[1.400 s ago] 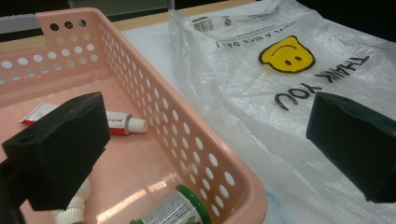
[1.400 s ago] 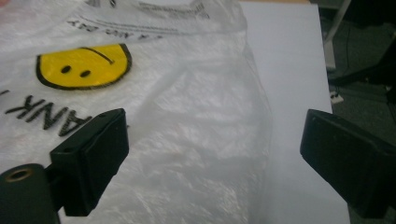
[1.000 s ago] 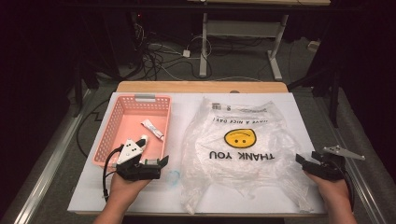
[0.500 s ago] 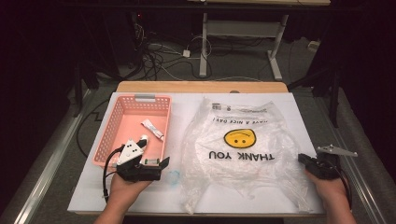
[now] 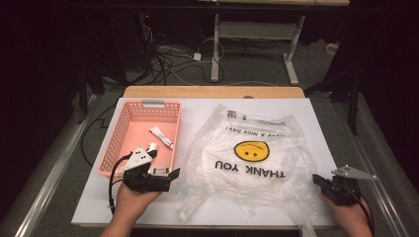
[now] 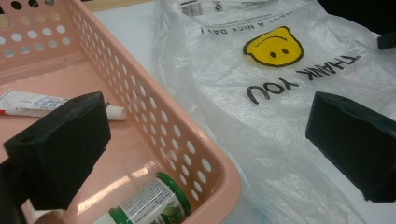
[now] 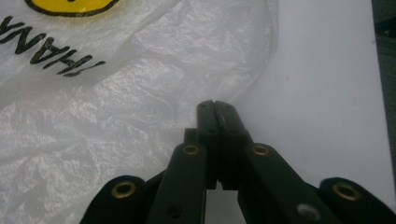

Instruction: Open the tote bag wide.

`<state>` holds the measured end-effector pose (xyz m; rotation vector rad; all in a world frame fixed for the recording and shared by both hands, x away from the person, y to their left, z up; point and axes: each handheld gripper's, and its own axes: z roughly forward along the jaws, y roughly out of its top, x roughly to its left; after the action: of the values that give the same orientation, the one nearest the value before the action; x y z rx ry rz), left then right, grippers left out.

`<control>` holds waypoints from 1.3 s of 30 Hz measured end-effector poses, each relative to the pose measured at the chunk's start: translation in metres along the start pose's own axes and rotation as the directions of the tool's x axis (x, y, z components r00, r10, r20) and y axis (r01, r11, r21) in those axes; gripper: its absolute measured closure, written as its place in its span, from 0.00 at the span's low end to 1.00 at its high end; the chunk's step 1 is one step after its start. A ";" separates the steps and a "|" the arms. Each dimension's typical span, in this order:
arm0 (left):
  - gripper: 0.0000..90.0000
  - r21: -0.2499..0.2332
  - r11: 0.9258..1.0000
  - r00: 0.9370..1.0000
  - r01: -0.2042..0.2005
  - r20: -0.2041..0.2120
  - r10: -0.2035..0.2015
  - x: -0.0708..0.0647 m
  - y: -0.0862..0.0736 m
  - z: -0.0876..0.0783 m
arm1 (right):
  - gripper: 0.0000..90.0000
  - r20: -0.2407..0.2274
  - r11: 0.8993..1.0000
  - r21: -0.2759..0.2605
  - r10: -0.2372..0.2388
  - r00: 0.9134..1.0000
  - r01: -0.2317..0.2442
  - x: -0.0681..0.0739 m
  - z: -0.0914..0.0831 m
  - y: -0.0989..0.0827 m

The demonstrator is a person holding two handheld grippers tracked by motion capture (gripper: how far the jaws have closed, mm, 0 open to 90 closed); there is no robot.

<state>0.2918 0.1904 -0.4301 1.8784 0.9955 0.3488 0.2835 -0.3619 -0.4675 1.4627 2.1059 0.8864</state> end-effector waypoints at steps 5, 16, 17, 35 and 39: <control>0.00 -0.008 1.000 1.000 0.003 -0.005 -0.003 0.000 0.000 0.000 | 1.00 -0.042 1.000 -0.008 0.027 0.999 -0.027 0.013 -0.009 -0.018; 0.00 -0.006 1.000 1.000 -0.016 -0.008 0.015 -0.001 0.001 0.001 | 0.58 -0.066 0.993 -0.116 -0.027 0.997 0.020 0.017 -0.020 -0.015; 0.00 -0.009 1.000 1.000 -0.012 -0.005 0.012 -0.001 0.001 0.000 | 0.58 -0.066 0.993 -0.116 -0.027 0.997 0.020 0.017 -0.020 -0.015; 0.00 -0.008 1.000 1.000 0.003 0.003 -0.003 0.002 -0.002 0.001 | 0.01 -0.076 0.983 -0.181 -0.036 0.996 0.022 -0.019 0.044 0.064; 0.00 -0.013 1.000 1.000 -0.012 0.004 0.012 0.001 -0.002 0.001 | 0.00 -0.067 0.981 -0.194 -0.018 0.998 0.005 -0.024 0.061 0.079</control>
<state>0.2922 0.1914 -0.4329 1.8738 0.9775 0.3575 0.3841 -0.3495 -0.4549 1.3367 2.0092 1.1179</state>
